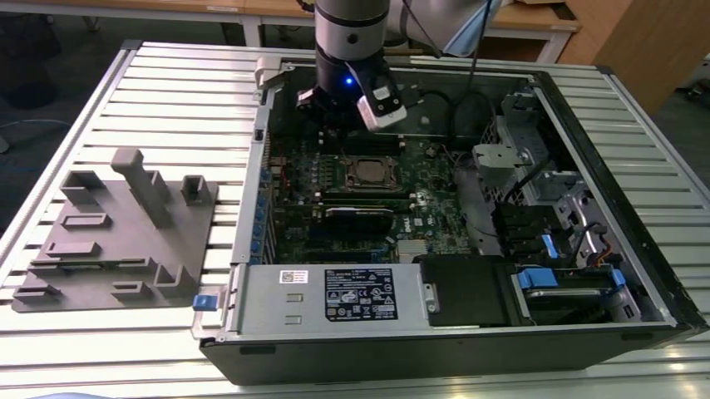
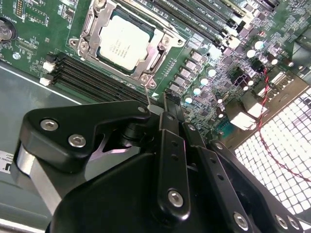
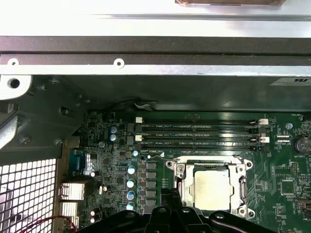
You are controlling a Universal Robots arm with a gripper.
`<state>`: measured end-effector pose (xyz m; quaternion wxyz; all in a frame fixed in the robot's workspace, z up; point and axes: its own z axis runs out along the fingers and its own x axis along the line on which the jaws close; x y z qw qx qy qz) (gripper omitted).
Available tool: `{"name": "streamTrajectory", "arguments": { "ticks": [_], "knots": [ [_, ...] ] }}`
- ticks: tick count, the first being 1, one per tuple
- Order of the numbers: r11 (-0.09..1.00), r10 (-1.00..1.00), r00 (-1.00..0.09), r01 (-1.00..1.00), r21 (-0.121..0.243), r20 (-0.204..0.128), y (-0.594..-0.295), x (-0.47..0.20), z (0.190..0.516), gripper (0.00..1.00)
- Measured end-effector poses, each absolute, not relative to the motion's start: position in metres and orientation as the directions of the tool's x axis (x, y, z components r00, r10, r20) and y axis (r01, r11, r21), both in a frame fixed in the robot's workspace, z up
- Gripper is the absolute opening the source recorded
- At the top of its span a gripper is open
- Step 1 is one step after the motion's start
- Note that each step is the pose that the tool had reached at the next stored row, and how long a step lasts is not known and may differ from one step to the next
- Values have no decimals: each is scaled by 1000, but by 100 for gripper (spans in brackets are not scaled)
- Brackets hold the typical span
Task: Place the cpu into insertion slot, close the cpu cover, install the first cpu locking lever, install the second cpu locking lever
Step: 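Install the first cpu locking lever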
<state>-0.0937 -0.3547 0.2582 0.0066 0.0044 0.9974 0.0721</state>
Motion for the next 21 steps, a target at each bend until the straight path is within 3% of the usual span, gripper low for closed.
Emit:
{"name": "streamTrajectory", "arguments": {
  "ticks": [21],
  "knots": [
    [988, 10, -1000, 8, 156, -12, -355, -106, 256, 11]
  ]
}}
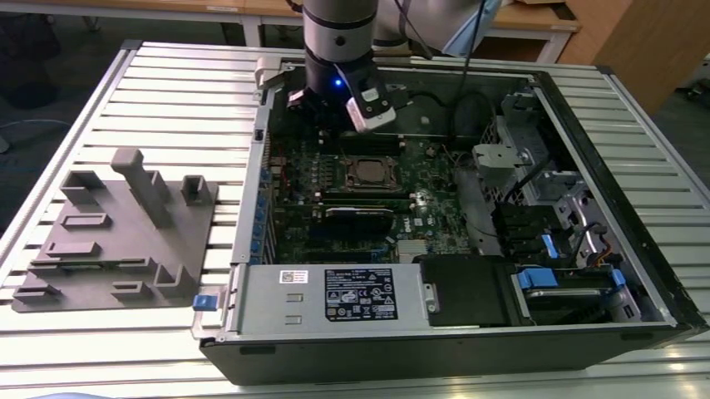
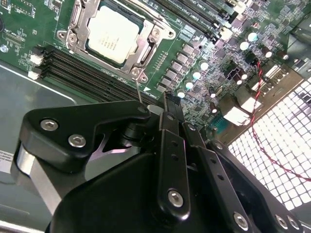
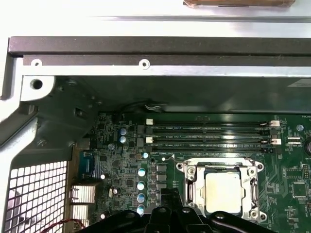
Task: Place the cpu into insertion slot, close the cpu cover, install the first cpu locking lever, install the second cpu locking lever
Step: 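Install the first cpu locking lever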
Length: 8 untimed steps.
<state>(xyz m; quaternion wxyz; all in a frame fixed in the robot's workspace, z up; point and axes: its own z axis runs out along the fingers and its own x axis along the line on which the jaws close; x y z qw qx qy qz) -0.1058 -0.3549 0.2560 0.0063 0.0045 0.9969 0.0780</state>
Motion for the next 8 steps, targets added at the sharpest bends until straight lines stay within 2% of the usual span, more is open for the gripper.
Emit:
{"name": "streamTrajectory", "arguments": {
  "ticks": [8],
  "knots": [
    [987, 10, -1000, 8, 160, -12, -355, -106, 256, 11]
  ]
}}
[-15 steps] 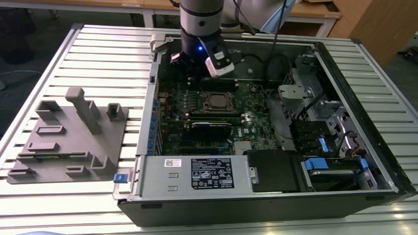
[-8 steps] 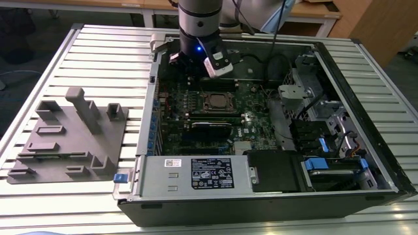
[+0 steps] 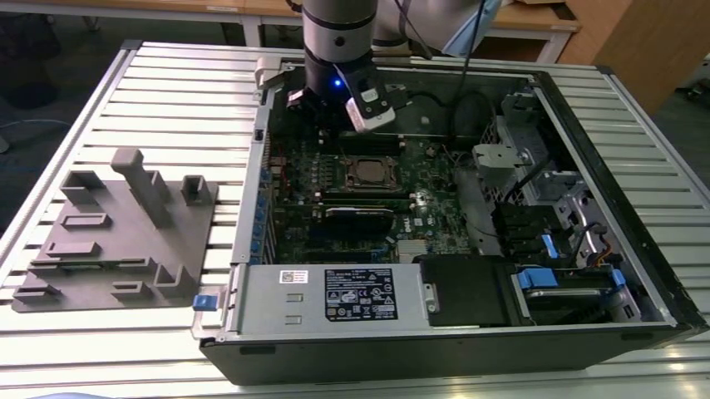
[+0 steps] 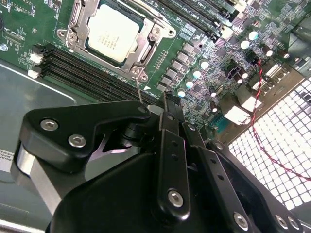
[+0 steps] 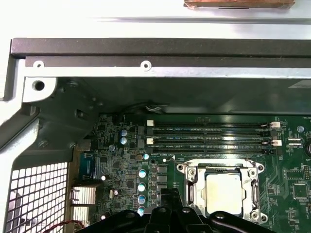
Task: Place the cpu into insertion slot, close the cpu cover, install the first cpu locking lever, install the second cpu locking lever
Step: 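Install the first cpu locking lever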
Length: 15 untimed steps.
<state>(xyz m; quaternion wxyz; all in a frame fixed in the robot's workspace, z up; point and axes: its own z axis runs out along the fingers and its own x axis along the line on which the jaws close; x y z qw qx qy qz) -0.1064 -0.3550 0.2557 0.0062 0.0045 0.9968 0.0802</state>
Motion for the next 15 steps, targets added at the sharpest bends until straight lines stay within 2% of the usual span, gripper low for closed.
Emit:
{"name": "streamTrajectory", "arguments": {
  "ticks": [15],
  "knots": [
    [987, 10, -1000, 8, 160, -12, -355, -109, 253, 11]
  ]
}}
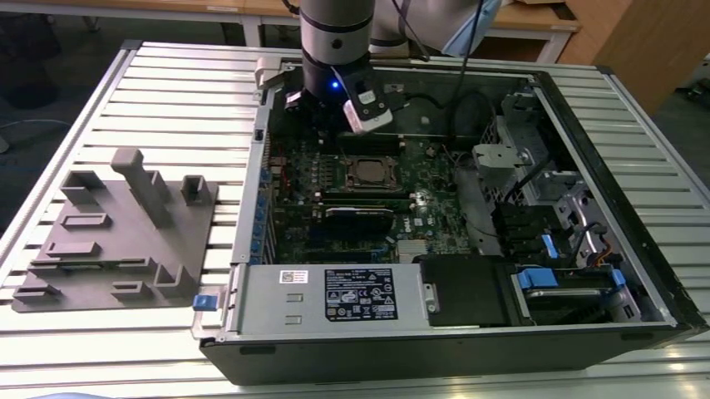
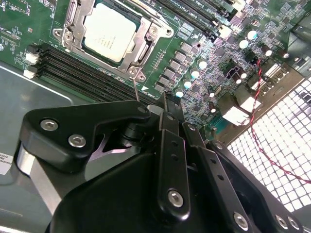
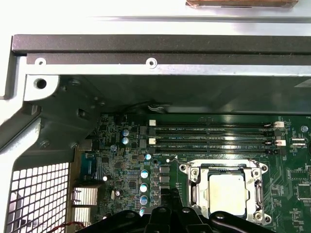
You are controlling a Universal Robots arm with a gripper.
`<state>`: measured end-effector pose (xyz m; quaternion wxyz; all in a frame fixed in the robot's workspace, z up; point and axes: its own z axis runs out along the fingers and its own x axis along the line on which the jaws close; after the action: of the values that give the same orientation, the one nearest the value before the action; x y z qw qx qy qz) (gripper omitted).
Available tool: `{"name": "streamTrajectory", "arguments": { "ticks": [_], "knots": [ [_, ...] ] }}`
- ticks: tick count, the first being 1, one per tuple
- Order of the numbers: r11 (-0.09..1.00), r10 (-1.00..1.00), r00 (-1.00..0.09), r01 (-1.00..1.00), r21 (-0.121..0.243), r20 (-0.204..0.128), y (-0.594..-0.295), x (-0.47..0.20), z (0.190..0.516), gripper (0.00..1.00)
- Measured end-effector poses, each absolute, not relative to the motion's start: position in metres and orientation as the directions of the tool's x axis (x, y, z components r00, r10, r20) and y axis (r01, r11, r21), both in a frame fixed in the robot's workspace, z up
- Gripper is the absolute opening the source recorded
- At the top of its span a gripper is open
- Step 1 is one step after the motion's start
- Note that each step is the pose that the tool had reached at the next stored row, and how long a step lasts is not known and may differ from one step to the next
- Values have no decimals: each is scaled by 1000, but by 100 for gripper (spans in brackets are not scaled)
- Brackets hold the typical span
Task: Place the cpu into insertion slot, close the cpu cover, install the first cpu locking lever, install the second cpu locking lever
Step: 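Install the first cpu locking lever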
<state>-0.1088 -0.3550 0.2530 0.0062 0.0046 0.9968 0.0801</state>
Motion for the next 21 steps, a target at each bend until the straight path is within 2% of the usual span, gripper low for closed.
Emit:
{"name": "streamTrajectory", "arguments": {
  "ticks": [21],
  "knots": [
    [987, 10, -1000, 10, 162, 2, -355, -109, 253, 11]
  ]
}}
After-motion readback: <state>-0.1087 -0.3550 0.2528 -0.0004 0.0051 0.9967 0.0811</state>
